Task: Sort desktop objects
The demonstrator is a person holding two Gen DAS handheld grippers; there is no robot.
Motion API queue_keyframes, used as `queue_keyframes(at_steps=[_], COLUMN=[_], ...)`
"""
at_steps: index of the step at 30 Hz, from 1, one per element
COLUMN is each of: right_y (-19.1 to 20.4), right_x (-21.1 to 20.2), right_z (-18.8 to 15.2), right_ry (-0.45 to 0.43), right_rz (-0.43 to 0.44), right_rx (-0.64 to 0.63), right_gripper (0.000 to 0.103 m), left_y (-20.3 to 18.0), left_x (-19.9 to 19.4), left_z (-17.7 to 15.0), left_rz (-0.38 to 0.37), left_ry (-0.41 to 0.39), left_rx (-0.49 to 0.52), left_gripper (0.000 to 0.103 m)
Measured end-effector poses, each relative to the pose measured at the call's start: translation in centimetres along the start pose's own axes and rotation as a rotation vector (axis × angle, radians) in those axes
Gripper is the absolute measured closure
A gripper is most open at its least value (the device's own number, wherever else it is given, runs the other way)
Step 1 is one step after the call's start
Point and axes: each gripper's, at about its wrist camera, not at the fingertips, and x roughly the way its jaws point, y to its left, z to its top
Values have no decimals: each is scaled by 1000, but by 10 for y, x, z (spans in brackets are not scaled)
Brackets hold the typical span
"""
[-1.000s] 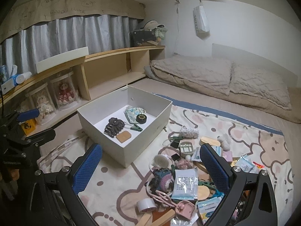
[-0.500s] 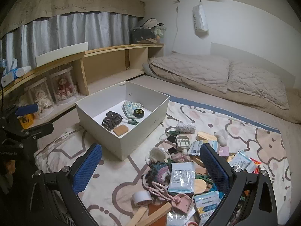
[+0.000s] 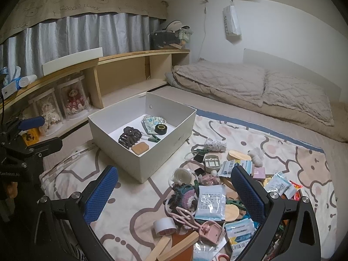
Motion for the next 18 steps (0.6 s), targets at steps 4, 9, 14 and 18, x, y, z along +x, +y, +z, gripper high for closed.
queue_keyframes(at_steps=[4, 9, 14, 18], right_y=[1, 2, 2, 2], right_x=[1, 2, 2, 2], right_z=[0, -1, -2, -2], right_ry=[0, 5, 5, 5], right_rz=[3, 7, 7, 7], right_rx=[-2, -3, -2, -2], right_gripper=[0, 0, 0, 0], left_y=[-1, -1, -2, -2], left_x=[-1, -1, -1, -1], left_z=[0, 1, 1, 1], left_rz=[0, -1, -2, -1], left_ry=[0, 0, -1, -1], left_rx=[-1, 0, 2, 1], left_gripper=[0, 0, 0, 0])
